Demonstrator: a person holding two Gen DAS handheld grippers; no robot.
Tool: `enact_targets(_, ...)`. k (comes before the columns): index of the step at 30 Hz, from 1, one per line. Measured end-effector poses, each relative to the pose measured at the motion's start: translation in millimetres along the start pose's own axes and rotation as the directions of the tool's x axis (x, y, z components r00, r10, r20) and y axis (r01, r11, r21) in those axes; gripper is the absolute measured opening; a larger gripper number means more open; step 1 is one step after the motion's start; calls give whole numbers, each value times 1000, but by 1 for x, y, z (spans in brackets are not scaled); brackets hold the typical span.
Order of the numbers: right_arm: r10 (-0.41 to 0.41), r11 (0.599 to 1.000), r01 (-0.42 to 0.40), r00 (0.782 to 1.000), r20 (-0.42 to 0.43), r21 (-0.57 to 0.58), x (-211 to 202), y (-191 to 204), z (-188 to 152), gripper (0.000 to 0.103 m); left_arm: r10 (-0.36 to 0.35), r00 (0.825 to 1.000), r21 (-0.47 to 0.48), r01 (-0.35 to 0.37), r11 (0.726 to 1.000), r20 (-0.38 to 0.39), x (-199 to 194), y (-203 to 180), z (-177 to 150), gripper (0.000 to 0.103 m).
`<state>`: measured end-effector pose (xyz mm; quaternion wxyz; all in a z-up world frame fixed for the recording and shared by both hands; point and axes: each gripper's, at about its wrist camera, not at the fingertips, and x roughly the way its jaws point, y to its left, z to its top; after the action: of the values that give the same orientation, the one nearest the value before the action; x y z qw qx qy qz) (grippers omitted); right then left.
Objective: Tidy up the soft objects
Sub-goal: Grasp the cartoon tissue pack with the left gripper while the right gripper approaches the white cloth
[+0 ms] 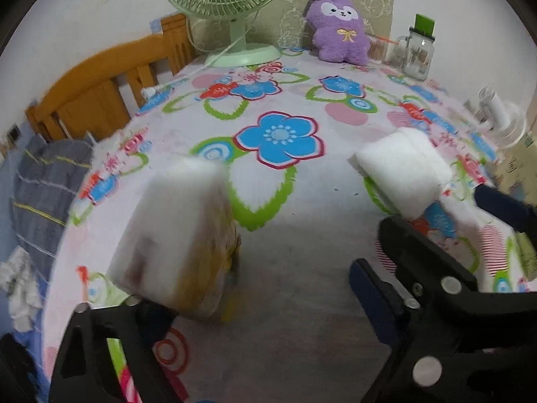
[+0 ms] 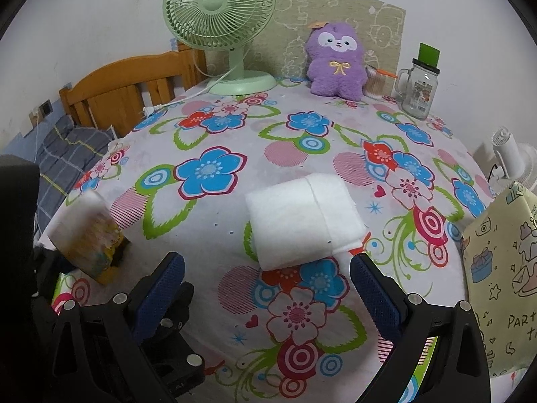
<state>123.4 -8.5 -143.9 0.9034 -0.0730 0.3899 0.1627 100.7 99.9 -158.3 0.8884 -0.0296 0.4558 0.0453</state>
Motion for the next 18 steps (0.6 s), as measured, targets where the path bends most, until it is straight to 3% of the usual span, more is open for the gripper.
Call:
enact_targets(1,2,1000,-2,1000,0,3,0,-1,0,100,5,1000,-5,-5,1000,8,-1,0,0,82)
enact_targets(5,-8,1000,8,1000,2,9,1,-2,2,100,-14,1000,3,14,1000,23,-5,-4,2,45)
enact_targets(8,-15,1000,15,1000,3,19,1,-6,4,100,-35,999,10,35,999,23,-6,-7,4,28)
enact_targets(11,-17,1000,17,1000,5,23,1,-9,5,100,-69,997,20,68,997,21,-6,-12,6,25)
enact_targets(18,-19,999,19,1000,9,50,2,-22,12,100,-74,996,58,71,996,53,-9,-28,18,24)
